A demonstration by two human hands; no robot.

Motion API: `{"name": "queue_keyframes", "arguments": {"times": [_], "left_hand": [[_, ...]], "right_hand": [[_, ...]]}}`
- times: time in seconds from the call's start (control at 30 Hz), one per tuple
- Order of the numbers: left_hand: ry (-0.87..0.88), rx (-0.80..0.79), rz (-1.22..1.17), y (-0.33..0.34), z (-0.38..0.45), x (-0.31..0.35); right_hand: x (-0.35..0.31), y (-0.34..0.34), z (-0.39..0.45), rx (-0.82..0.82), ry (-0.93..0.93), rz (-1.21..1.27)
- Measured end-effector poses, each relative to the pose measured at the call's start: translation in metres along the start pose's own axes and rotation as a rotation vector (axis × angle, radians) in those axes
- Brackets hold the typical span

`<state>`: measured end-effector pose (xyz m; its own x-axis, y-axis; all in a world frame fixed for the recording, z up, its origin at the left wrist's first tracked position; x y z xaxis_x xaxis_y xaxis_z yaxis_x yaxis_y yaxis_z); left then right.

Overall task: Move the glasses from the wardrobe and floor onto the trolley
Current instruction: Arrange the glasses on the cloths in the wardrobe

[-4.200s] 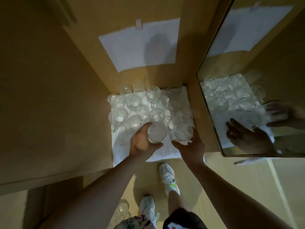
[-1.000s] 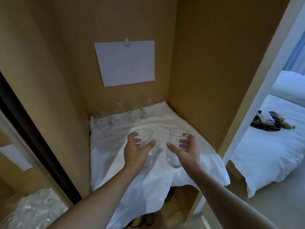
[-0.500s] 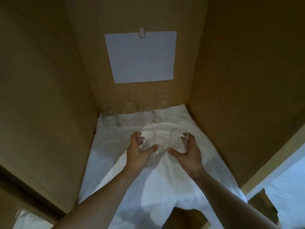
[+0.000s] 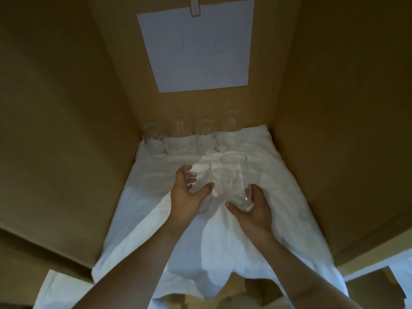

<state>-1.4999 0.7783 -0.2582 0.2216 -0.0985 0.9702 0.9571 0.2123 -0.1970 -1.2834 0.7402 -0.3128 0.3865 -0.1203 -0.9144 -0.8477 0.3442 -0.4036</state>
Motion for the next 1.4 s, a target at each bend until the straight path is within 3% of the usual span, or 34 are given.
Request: {"name": "queue_keyframes", "arguments": {"times": [0.13,0.37,0.63,0.87,1.2,1.4], "left_hand": [[-0.004,0.032,-0.010,-0.002,-0.003,-0.002],[-0.047,0.110,-0.058,0.007,0.022,0.002],[0.001,0.005,-0.109,0.030,0.071,0.008],[-0.020,-0.044,-0.137,0.037,0.101,0.003],[-0.033,-0.098,-0.127,0.046,0.121,-0.013],[-0.027,-0.178,-0.071,0.056,0.124,-0.011]], "right_hand": [[0.003,-0.005,0.004,0.040,0.020,0.068],[-0.022,-0.039,0.026,0.280,-0.051,0.175],[-0.079,-0.061,0.089,0.382,-0.213,-0.021],[-0.110,-0.051,0.155,0.320,-0.312,-0.205],[-0.114,-0.032,0.216,0.225,-0.283,-0.259],[-0.109,-0.012,0.233,0.086,-0.349,-0.430]]}}
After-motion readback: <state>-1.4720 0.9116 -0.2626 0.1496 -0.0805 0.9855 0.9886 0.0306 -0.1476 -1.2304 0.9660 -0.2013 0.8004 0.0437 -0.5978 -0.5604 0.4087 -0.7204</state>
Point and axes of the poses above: each hand's wrist, its own z-axis towards the middle knuckle, its own y-axis out of the palm, x = y × z, the point moved 7 cm from there along z, towards the middle knuckle, and after that the axes turned 1 degree about x, right-handed, at the moved point
